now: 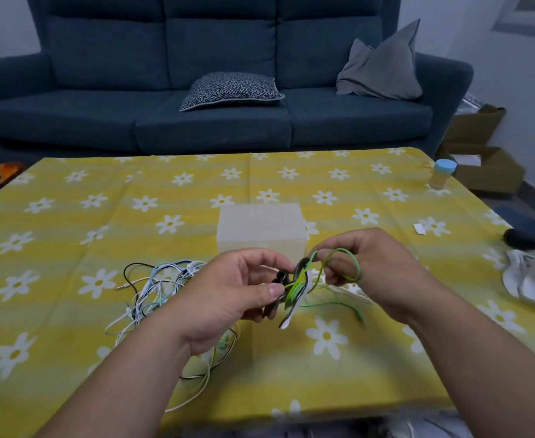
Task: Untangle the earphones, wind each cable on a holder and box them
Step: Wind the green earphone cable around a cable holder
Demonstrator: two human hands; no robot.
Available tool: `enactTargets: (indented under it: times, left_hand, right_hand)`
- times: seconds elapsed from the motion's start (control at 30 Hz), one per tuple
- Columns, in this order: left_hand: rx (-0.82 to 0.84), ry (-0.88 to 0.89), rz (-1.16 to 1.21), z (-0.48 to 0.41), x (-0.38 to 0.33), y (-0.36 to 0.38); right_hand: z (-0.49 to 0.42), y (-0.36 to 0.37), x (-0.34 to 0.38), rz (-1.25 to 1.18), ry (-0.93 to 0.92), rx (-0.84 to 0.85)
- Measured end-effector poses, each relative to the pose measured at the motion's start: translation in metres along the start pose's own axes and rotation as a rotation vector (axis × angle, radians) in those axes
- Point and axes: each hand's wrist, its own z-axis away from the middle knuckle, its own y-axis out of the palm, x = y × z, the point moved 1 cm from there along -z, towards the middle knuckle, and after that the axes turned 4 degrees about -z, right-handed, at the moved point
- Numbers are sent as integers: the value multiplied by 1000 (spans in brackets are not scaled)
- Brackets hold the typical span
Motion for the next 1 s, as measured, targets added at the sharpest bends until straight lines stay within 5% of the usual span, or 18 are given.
enactTargets:
  times: [0.4, 0.57, 0.8, 1.0]
  left_hand:
    - [30, -36, -132, 0, -1, 0]
    - [-29, 58, -2, 0, -2, 3]
    - [-379, 156, 212, -6, -3, 3]
    - [-428, 176, 507, -8, -7, -4]
  right_hand:
    - [1, 1, -2, 118, -30, -30]
    - [2, 3, -8, 283, -2, 55]
    - [9, 24, -6, 298, 36, 276]
    - [10, 31, -9, 388, 75, 324]
